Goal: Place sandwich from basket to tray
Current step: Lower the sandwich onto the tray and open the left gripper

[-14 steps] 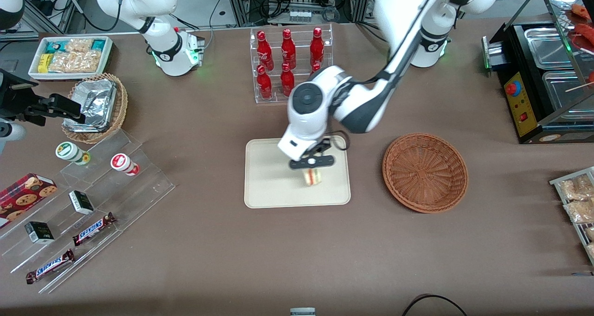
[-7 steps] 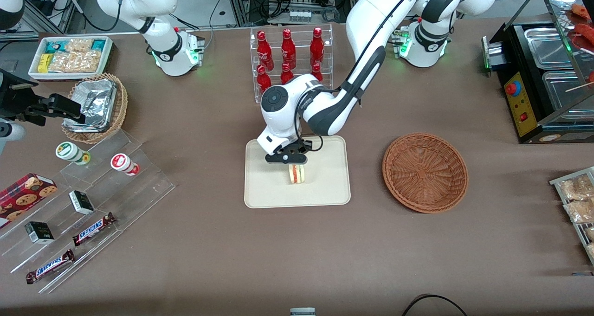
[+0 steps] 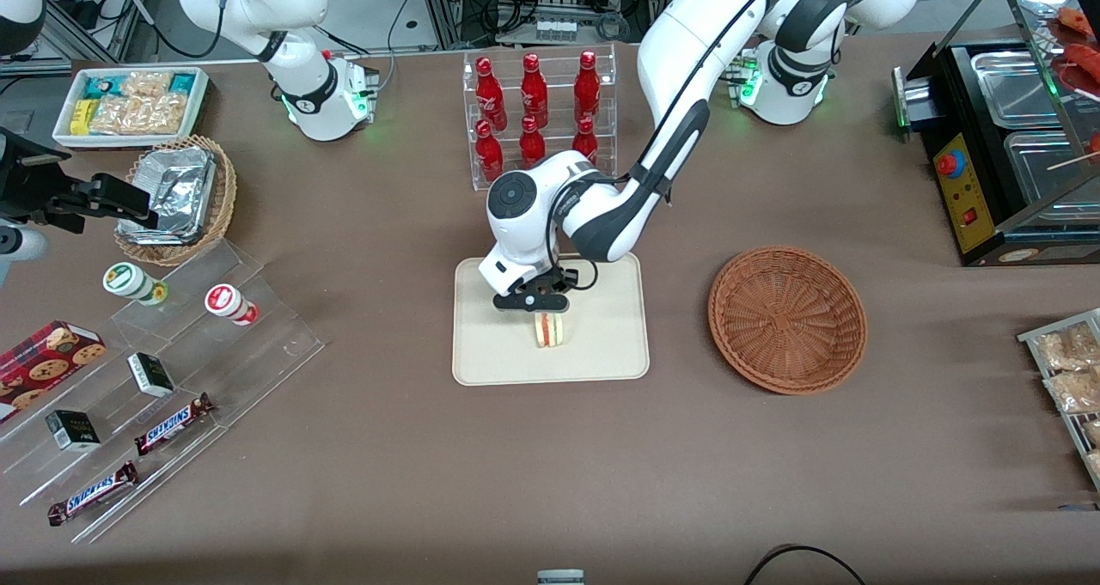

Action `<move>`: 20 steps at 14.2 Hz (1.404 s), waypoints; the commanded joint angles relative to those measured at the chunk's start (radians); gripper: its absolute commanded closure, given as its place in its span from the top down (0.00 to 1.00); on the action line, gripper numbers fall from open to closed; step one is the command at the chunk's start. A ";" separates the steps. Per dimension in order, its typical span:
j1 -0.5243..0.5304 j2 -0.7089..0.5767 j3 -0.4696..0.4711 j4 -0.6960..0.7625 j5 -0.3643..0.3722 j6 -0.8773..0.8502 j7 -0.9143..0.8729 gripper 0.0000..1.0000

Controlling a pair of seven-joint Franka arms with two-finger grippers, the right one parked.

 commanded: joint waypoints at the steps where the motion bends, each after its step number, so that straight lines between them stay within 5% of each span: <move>1: -0.006 0.002 0.006 0.026 0.017 -0.003 -0.012 1.00; 8: 0.014 -0.155 0.014 0.030 0.011 -0.130 -0.021 1.00; 15: 0.195 -0.401 0.017 0.027 -0.039 -0.381 -0.084 1.00; 20: 0.330 -0.576 0.022 0.018 -0.093 -0.561 0.061 1.00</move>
